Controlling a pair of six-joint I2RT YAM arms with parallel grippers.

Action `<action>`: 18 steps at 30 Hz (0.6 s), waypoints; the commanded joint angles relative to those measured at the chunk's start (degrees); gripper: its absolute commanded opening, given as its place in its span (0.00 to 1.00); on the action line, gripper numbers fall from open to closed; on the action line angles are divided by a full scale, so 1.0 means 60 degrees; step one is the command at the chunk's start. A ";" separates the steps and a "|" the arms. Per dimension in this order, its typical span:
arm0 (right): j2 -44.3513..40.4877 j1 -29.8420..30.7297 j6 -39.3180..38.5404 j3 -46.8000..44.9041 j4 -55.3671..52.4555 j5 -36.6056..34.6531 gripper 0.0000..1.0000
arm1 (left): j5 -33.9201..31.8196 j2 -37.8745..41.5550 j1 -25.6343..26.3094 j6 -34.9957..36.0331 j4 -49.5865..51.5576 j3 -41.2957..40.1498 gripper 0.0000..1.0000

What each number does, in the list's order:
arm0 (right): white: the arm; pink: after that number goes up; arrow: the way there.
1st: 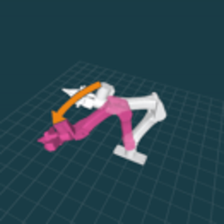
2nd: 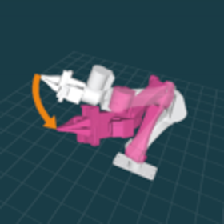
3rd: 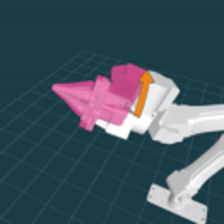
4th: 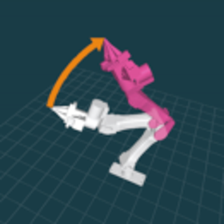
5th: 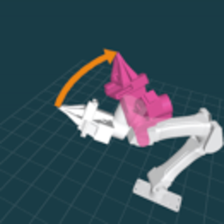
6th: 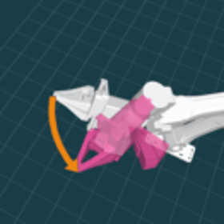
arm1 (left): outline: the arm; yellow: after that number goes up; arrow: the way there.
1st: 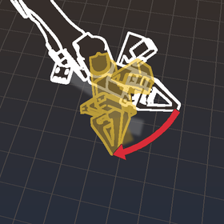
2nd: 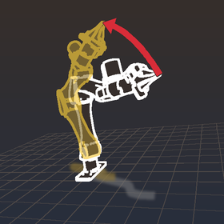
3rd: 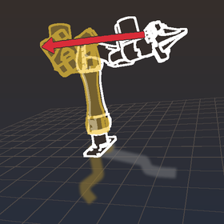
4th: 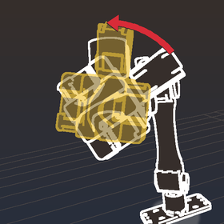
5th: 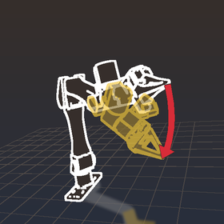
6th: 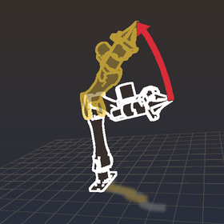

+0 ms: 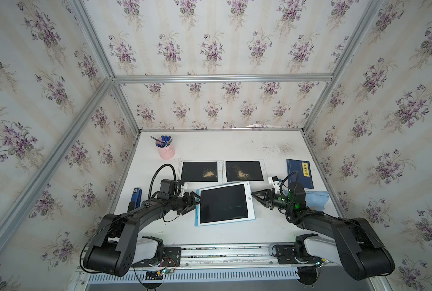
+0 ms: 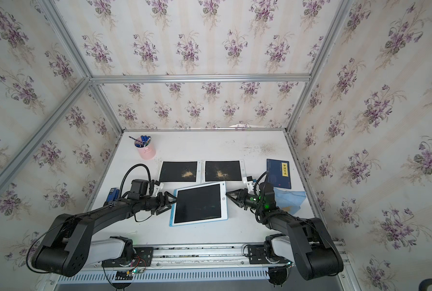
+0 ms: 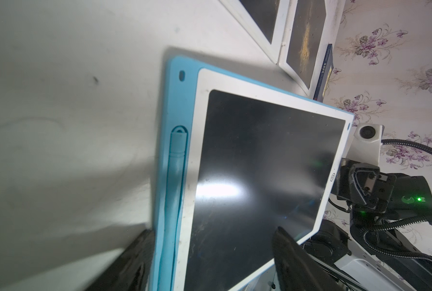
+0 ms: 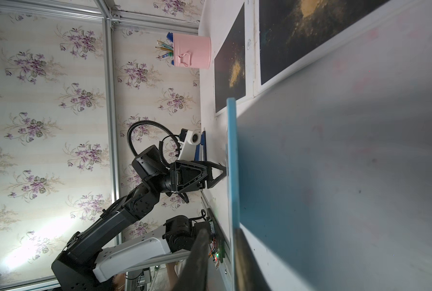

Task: Wipe the drawing tablet
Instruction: Pick up the drawing tablet from the center of the board.

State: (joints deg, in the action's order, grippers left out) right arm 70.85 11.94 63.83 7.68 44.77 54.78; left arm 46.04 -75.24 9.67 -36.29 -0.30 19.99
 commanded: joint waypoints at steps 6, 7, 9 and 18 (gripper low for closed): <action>-0.0107 0.0083 0.1238 -0.0131 0.1273 0.1094 0.01 | -0.1346 -0.0067 0.0044 0.0044 0.1451 -0.0201 0.77; -0.0154 0.0081 0.1315 -0.0134 0.1304 0.1108 0.02 | -0.1346 -0.0062 0.0041 0.0043 0.1441 -0.0200 0.77; -0.0192 0.0086 0.1596 -0.0160 0.1624 0.1168 0.01 | -0.1345 -0.0057 0.0048 0.0056 0.1445 -0.0197 0.77; -0.0338 0.0076 0.1885 -0.0151 0.1881 0.1284 0.50 | -0.1346 -0.0031 0.0051 0.0043 0.1447 -0.0211 0.77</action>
State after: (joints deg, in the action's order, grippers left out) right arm 68.93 12.14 73.71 6.83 55.68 59.40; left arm 45.82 -74.76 9.69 -36.29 -0.45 19.70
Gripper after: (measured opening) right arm 0.485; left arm 0.767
